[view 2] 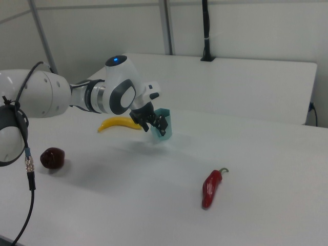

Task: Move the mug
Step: 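Move the open gripper down over the teal cup's rim, then close the gripper on the teal cup's rim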

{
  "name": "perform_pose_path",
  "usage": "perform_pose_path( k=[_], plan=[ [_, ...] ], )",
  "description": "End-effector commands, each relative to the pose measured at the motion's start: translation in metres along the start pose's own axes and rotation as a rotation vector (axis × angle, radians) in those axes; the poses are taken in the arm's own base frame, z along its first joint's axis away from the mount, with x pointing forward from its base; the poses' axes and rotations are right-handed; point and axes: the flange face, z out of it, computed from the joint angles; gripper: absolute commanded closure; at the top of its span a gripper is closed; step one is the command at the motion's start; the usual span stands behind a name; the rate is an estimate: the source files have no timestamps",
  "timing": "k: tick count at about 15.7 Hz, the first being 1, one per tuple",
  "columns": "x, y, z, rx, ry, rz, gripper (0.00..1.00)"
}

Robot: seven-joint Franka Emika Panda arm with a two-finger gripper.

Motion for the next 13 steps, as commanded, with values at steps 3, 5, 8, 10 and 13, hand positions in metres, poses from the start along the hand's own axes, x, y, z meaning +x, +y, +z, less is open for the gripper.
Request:
perform_pose_path(
  k=[3,5,8,10,13],
  plan=[
    [0.005,-0.004,-0.003,-0.012,0.027,0.011,0.69],
    [0.005,-0.005,-0.006,-0.010,0.027,0.014,0.86],
    [0.004,-0.014,-0.008,-0.008,0.027,0.027,1.00],
    [0.005,-0.011,-0.026,-0.020,0.045,0.035,1.00],
    [-0.009,-0.004,-0.062,-0.035,0.051,0.049,1.00]
  ],
)
